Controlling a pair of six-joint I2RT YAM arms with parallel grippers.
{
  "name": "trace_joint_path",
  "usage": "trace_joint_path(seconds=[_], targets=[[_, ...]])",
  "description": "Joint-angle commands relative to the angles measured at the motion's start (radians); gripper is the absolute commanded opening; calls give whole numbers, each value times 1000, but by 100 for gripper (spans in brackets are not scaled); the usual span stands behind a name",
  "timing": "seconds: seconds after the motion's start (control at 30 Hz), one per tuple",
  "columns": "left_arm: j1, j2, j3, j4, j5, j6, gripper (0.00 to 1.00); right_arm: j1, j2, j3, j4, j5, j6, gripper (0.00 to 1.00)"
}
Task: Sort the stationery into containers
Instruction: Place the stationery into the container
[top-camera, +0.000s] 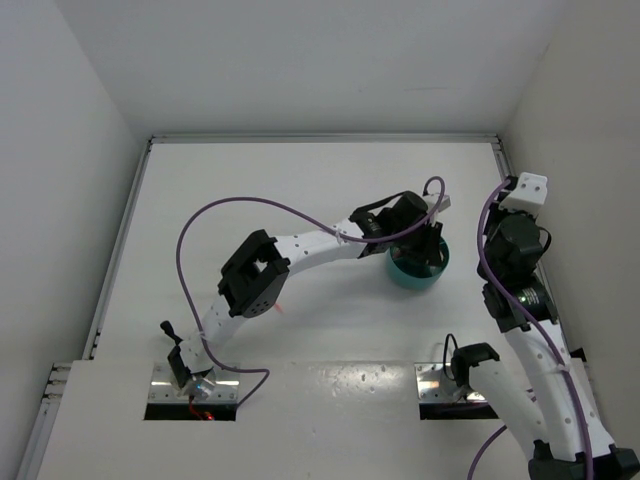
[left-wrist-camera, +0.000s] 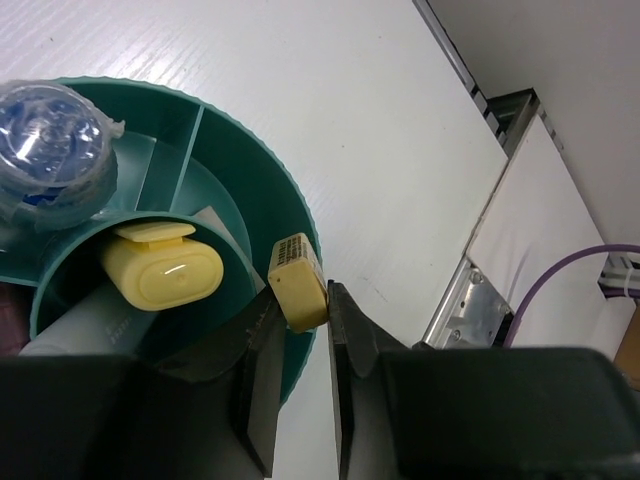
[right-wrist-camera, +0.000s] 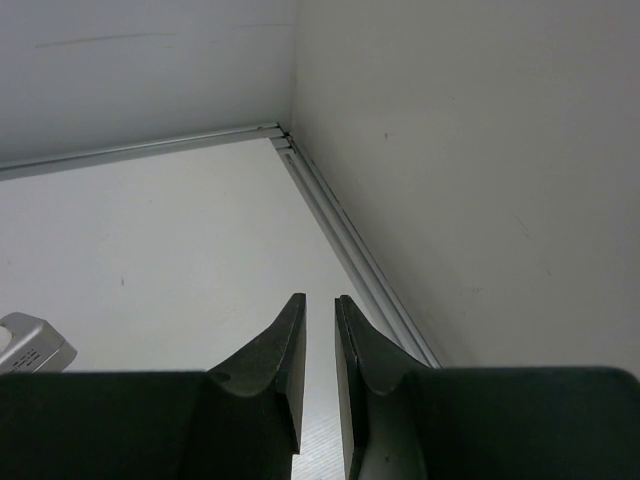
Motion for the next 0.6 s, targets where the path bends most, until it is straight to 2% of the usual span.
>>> trace_joint_path(seconds=[0.0,0.1,0.23,0.57], targets=[[-11,9,54,11,-14,-15,27,-3,-9,-2,41,-3,11,17],[-11,19,63,2,-14,-15,28,-3,-9,-2,41,-3,11,17],[-11,28,72,-7,-14,-15,35,-3,-9,-11,41,-3,11,17],[-20,28,72,-16,-14,-24,33,-3,-27,-11,41,-3,11,17]])
